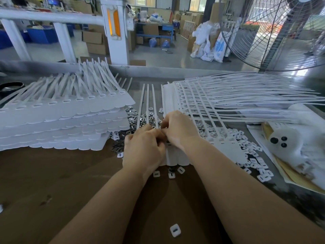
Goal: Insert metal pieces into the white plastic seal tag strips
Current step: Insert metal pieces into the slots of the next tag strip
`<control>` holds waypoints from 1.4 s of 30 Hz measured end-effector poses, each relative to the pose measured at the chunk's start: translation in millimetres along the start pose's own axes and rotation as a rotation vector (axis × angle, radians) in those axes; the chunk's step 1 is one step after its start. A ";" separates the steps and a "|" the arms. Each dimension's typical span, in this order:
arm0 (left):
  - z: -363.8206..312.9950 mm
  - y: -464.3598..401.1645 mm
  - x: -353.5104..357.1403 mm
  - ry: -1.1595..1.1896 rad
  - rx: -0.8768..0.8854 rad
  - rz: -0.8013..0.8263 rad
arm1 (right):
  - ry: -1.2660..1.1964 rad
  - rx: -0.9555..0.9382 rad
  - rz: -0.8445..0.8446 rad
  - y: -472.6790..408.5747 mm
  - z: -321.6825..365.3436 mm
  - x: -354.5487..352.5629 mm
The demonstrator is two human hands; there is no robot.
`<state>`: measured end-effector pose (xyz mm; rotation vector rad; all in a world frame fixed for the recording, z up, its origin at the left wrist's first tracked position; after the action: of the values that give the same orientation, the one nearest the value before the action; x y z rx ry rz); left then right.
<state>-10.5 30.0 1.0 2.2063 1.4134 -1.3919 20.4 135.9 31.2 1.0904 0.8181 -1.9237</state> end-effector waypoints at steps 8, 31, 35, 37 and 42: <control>0.7 -0.6 2.0 0.002 0.002 -0.015 | -0.226 -0.019 -0.056 3.2 -6.9 -2.7; 2.1 -1.7 1.1 0.038 -0.016 0.012 | -0.156 -0.094 0.052 33.7 -44.5 -51.7; 2.6 -1.5 1.2 0.046 -0.016 0.015 | -0.037 -0.084 0.143 33.5 -45.4 -52.5; 2.9 -1.7 1.4 0.050 -0.018 0.016 | -0.008 -0.069 0.182 33.3 -45.0 -53.7; 2.8 -2.1 1.5 0.052 -0.022 0.021 | 0.061 -0.056 0.275 30.1 -41.2 -56.4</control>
<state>-13.7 30.5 -1.1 2.2529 1.4113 -1.3151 81.8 171.2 59.0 1.1675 0.7099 -1.6367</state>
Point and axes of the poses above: each hand's wrist, its own y-axis away from the middle knuckle, its own x-axis out of the palm, z = x × y, the point moved 1 cm from there along -y, towards the middle knuckle, and after that the axes turned 5 degrees about -x, right-handed, at the moved point
